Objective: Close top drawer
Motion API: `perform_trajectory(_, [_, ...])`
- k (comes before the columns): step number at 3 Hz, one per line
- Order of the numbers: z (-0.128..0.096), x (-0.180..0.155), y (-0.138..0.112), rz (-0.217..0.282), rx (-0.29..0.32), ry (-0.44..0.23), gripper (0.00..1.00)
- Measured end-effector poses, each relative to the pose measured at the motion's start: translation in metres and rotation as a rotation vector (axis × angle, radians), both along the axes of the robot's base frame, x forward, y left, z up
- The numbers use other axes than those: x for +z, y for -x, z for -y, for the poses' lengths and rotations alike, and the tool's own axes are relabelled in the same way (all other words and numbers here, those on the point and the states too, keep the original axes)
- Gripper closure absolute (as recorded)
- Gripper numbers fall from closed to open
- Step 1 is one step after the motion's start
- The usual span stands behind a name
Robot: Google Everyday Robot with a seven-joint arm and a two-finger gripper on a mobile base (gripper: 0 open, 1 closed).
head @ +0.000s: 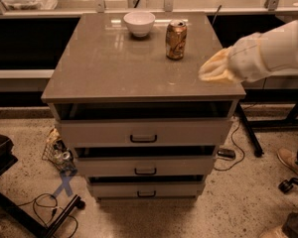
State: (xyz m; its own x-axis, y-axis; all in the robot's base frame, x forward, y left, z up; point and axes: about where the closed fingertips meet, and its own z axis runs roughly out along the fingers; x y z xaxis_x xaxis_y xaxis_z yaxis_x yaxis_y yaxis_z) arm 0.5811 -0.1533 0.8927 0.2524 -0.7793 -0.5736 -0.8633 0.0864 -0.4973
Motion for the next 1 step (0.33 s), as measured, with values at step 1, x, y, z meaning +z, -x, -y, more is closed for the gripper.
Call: perform_trajectory(1, [0.0234,0.0248,-0.012,0.102,-0.038,-0.029,1.0])
